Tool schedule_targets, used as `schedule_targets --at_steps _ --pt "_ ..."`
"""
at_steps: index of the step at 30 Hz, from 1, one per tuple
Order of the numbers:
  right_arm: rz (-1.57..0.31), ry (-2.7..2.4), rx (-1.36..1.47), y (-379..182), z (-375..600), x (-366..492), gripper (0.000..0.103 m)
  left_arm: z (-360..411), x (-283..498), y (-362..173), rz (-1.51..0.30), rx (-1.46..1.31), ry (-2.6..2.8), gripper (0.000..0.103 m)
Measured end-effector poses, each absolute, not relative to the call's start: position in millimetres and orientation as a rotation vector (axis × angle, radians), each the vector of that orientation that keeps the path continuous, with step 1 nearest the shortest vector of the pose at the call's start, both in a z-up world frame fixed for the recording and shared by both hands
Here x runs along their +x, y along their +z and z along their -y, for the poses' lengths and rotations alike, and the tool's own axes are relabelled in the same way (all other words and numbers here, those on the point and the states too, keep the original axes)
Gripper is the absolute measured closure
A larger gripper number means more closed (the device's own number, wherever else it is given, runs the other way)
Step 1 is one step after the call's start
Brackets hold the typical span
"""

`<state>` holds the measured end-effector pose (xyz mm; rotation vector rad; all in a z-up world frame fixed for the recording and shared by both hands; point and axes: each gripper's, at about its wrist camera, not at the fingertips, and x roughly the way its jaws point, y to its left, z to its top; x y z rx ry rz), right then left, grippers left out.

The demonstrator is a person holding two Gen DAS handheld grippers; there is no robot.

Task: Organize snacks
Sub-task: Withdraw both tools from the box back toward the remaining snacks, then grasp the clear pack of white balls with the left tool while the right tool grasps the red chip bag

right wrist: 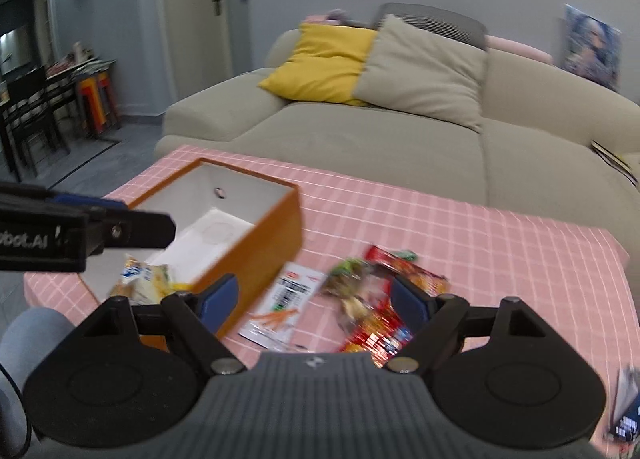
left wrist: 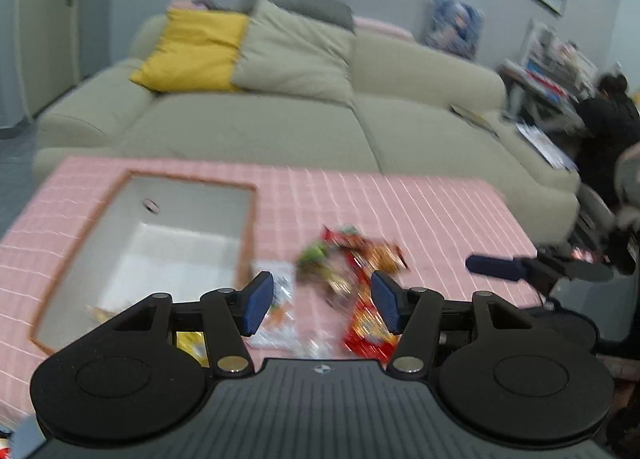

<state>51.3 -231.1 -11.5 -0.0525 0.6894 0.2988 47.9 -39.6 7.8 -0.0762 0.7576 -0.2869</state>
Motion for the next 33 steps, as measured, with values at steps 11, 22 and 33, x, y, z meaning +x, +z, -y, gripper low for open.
schedule_targets --at_steps 11,22,33 --pt "-0.820 0.198 -0.057 -82.0 278.5 32.2 0.031 76.9 52.6 -58.5 -0.957 -0.015 -0.324 0.037" --pt "-0.895 0.158 0.001 -114.0 288.9 51.0 0.027 82.4 65.1 -116.9 -1.026 -0.022 -0.203 0.027" --pt "-0.961 0.121 0.147 -132.6 285.3 90.2 0.010 93.1 90.9 -158.0 -1.076 0.005 -0.148 0.025"
